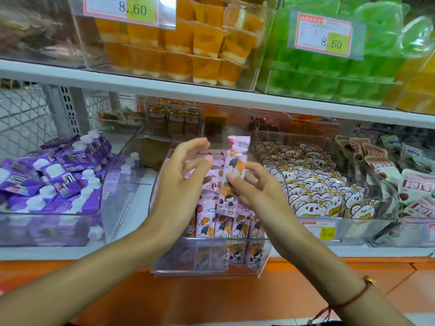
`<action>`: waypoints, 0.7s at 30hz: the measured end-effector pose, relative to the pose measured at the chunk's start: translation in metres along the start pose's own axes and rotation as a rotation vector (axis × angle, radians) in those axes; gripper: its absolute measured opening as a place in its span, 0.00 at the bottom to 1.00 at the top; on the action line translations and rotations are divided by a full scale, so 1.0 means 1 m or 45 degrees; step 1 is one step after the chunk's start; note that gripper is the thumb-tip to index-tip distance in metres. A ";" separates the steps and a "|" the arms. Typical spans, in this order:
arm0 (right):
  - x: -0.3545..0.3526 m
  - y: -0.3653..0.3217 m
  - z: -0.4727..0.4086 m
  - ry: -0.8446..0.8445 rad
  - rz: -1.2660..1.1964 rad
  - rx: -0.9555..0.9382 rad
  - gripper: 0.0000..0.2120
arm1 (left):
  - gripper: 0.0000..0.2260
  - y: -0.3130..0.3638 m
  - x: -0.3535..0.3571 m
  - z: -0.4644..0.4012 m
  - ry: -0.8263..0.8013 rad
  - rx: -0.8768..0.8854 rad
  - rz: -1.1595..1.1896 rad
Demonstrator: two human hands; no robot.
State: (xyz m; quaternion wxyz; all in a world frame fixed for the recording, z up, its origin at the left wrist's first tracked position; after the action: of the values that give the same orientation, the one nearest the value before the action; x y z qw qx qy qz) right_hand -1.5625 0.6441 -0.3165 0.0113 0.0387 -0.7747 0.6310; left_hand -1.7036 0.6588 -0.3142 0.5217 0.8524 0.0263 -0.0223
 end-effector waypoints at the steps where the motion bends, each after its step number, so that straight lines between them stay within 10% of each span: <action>1: -0.001 0.003 -0.002 0.031 -0.102 0.064 0.09 | 0.12 -0.003 0.002 0.001 -0.037 -0.006 -0.049; 7: 0.007 0.004 -0.002 0.132 -0.300 0.043 0.13 | 0.19 -0.011 0.011 0.008 -0.162 0.073 -0.456; 21: 0.003 -0.009 0.003 -0.018 0.135 -0.307 0.13 | 0.14 -0.013 0.008 0.002 -0.201 0.241 -0.370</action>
State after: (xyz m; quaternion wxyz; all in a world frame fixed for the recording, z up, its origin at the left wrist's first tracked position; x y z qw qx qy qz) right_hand -1.5651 0.6392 -0.3079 -0.0230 0.0004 -0.8459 0.5329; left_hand -1.6962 0.6634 -0.3274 0.4308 0.8806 0.1059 -0.1666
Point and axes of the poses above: each hand's wrist, its own z-axis away from the middle knuckle, its own x-axis out of the palm, y = z × x, the point moved 4 cm from there along -z, towards the middle knuckle, and after that the axes turned 8 degrees about -z, right-handed, at the moved point
